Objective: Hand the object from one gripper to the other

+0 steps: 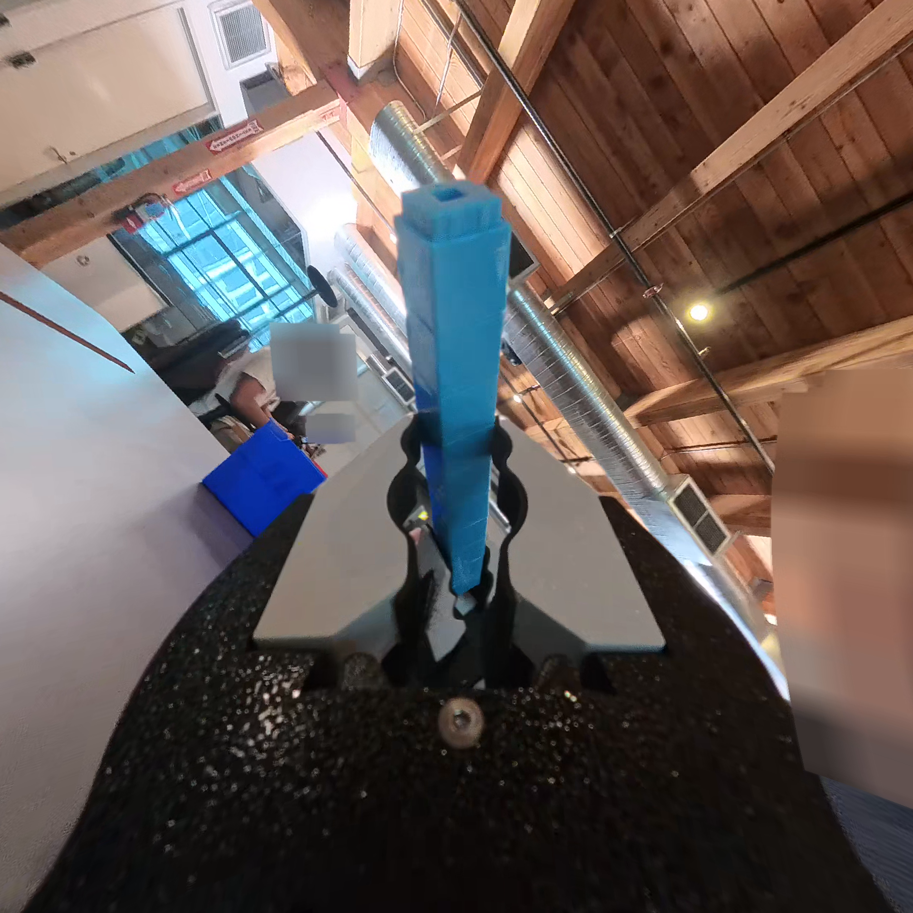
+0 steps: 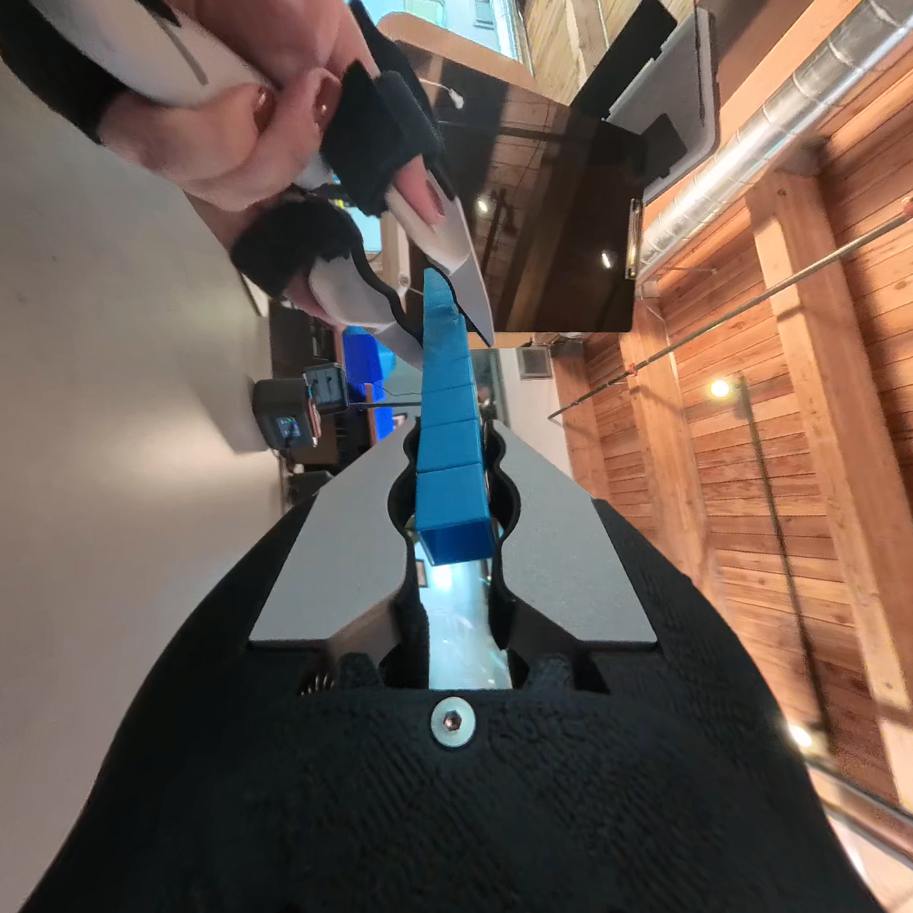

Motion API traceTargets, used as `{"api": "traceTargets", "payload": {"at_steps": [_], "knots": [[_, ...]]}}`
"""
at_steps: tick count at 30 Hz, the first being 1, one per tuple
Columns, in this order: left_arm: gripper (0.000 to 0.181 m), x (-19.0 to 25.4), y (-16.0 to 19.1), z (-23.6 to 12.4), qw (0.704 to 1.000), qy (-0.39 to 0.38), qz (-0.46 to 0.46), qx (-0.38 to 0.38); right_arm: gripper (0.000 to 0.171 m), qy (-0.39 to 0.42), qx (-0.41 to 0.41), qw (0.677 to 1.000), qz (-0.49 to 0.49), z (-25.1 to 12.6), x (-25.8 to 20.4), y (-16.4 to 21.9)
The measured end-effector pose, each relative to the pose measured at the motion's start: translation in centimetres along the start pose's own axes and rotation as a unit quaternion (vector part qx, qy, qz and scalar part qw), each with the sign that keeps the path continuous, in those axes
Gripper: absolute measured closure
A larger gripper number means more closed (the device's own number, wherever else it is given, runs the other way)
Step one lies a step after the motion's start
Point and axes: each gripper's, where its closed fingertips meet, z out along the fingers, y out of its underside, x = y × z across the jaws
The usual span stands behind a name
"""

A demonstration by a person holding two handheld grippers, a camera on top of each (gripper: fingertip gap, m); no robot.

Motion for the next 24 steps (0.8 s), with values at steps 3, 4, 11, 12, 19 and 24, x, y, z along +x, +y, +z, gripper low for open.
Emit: {"api": "traceTargets", "payload": {"at_steps": [3,4,11,12,19,24], "knots": [[0.122,0.0,-0.2,0.1,0.997,-0.031,0.075,-0.008,0.15,-0.012,0.003,0.992,0.123,0.1,0.5,0.2],[0.106,-0.5,-0.1,0.1,0.989,-0.064,0.128,-0.027,0.151,-0.015,0.002,0.986,0.167,0.1,0.9,0.6],[0.063,-3.8,-2.2,-1.9,0.649,-0.325,0.675,-0.132,0.15,-0.102,-0.01,0.895,0.435,-0.2,0.4,4.0],[0.065,-3.5,-2.1,-1.8,0.588,-0.33,0.725,-0.139,0.15,-0.118,-0.006,0.88,0.46,-0.4,0.2,4.2],[0.15,-4.2,-0.1,-1.4,0.263,-0.324,0.885,-0.209,0.15,-0.246,0.026,0.802,0.544,-1.7,-2.1,2.9],[0.161,-6.0,0.7,-1.9,0.327,-0.328,0.845,-0.267,0.137,-0.16,0.042,0.829,0.535,-1.1,0.1,3.7]]}}
